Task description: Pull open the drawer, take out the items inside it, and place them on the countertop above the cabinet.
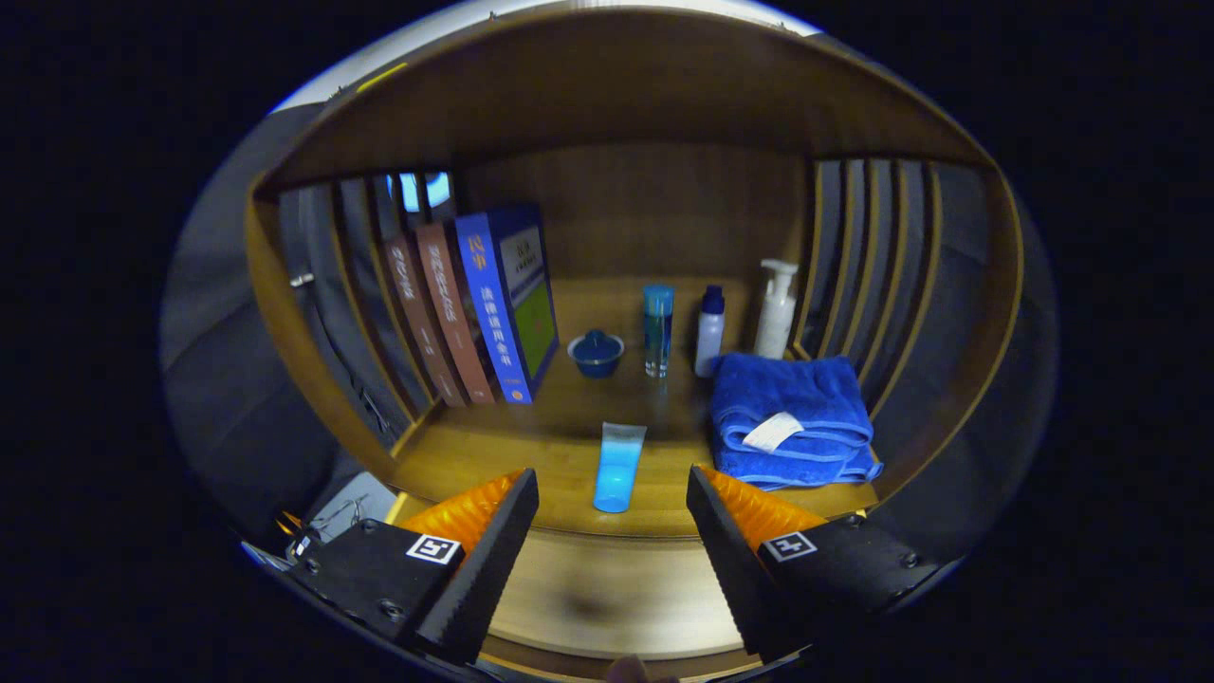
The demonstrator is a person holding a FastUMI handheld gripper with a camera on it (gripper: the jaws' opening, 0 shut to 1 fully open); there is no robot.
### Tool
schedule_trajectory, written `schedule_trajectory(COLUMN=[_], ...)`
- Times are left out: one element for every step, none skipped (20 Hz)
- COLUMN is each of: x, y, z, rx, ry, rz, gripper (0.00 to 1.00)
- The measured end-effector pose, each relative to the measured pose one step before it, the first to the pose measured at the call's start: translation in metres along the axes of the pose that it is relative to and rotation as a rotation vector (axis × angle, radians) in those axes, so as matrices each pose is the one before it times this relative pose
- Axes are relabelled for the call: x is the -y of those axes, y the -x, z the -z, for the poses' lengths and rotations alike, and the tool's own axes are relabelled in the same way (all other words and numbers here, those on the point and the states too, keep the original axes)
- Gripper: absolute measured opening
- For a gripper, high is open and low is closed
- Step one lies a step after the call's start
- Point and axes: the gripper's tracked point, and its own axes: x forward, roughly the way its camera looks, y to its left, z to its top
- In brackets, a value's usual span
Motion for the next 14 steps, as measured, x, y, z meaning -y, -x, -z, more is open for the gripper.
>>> schedule_trajectory(x=[-0.00185,-0.00329,-0.00449,-0.00631,-0.00461,-0.00667,-0.006,-0.00789,-0.0056,-0.00705,-0.00723,-0.00343,-0.0006,0.00015], y=[0.01457,0.01608,0.01765,0.01522,0.01423,0.01355,0.01378,0.01118,0.01186,0.01083,0.01075,0.01045,0.00831,0.00862], z=[-0.00618,-0.00719,-0.00756,-0.00477,-0.0034,-0.00246,-0.00049,0.00105,0.0033,0.00457,0.00469,0.00549,0.00609,0.00889], rx=[0.04715,0.0484,0.04381,0.04082,0.03747,0.03437,0.02815,0.02735,0.02051,0.01862,0.01718,0.01779,0.02188,0.01446], ry=[0.00571,0.00702,0.00587,0.00436,-0.00101,-0.00263,-0.00349,0.00123,0.00363,-0.00342,-0.00707,0.00275,0.00576,0.00948], rz=[-0.00802,-0.00765,-0.01176,-0.00968,-0.00998,-0.0099,-0.00494,-0.01003,-0.00351,-0.00627,-0.00605,0.00295,0.00946,0.01195], gripper=[1.0,1.0,1.0,1.0,1.0,0.99,0.99,0.99,0.99,0.99,0.99,0.99,0.99,0.99])
